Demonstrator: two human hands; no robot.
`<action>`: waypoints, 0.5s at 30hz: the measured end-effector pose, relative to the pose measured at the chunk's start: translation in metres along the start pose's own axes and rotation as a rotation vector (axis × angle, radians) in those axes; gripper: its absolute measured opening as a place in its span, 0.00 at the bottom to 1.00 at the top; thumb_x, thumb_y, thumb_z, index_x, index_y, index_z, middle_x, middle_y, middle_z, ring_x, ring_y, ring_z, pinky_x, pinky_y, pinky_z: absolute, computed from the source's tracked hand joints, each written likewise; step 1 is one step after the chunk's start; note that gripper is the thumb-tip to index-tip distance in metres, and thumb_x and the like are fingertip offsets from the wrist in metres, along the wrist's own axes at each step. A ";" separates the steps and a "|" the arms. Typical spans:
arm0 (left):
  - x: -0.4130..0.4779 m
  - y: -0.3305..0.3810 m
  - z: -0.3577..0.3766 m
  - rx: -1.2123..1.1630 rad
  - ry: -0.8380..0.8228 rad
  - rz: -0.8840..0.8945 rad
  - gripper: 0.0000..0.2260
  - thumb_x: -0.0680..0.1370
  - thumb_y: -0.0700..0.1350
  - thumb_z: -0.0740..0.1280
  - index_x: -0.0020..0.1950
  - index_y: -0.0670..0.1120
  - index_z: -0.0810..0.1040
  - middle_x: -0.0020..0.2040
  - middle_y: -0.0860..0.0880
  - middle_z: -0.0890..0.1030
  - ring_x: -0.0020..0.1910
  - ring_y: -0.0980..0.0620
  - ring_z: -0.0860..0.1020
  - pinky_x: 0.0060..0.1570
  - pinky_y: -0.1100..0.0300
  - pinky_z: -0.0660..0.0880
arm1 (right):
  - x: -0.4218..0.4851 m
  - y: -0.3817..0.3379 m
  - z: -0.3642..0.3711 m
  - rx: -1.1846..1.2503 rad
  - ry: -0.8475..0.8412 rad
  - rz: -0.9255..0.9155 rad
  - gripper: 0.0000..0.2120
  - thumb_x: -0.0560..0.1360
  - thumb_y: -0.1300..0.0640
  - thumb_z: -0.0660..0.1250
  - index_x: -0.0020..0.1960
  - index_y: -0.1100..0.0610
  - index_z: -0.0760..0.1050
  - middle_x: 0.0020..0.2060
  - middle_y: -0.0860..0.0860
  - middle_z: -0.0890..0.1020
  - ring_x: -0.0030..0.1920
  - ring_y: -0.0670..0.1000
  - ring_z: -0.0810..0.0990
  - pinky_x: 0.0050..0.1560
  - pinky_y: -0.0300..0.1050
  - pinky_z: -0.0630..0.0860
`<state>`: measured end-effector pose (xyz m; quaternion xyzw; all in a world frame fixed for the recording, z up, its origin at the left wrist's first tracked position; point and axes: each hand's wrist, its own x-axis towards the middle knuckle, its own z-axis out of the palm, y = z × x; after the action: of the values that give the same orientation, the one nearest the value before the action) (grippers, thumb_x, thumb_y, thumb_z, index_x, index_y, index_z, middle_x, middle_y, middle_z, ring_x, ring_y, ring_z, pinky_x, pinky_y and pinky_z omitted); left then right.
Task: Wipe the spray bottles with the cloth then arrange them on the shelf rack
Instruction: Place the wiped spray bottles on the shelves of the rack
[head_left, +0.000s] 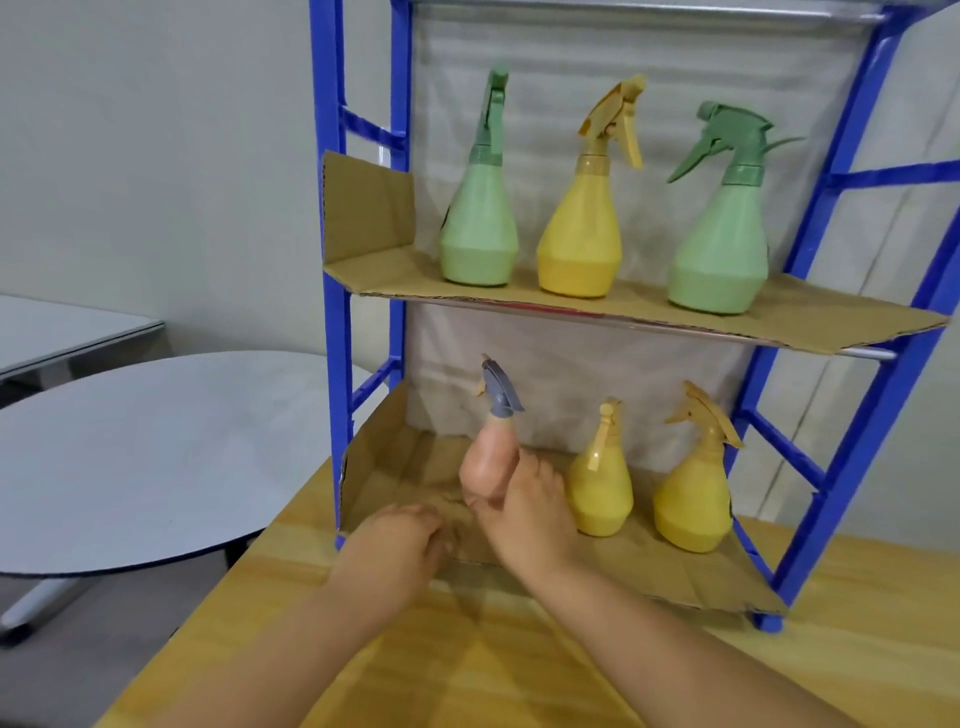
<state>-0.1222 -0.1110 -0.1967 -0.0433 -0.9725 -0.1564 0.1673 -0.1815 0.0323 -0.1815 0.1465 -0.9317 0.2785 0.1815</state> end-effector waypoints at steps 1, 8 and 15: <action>-0.001 -0.002 0.002 0.015 -0.014 0.009 0.10 0.78 0.51 0.58 0.53 0.51 0.77 0.52 0.54 0.78 0.53 0.54 0.74 0.43 0.65 0.64 | 0.003 0.000 0.002 -0.020 -0.014 0.026 0.29 0.71 0.43 0.68 0.65 0.57 0.63 0.58 0.53 0.72 0.60 0.54 0.69 0.57 0.43 0.67; -0.002 -0.014 0.009 -0.008 -0.017 0.017 0.12 0.77 0.54 0.60 0.58 0.54 0.77 0.56 0.57 0.78 0.56 0.55 0.73 0.48 0.63 0.70 | 0.026 0.002 0.016 -0.120 -0.033 0.108 0.29 0.70 0.44 0.70 0.63 0.58 0.64 0.60 0.55 0.72 0.59 0.57 0.71 0.56 0.46 0.67; -0.001 -0.018 0.011 -0.015 -0.039 -0.009 0.13 0.76 0.54 0.62 0.56 0.51 0.78 0.56 0.55 0.79 0.56 0.55 0.74 0.54 0.57 0.73 | 0.043 -0.004 0.030 0.070 -0.163 0.054 0.28 0.69 0.49 0.71 0.64 0.58 0.65 0.58 0.55 0.75 0.56 0.58 0.76 0.49 0.48 0.73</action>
<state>-0.1275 -0.1250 -0.2118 -0.0431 -0.9745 -0.1636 0.1473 -0.2263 0.0044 -0.1849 0.1496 -0.9367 0.3028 0.0922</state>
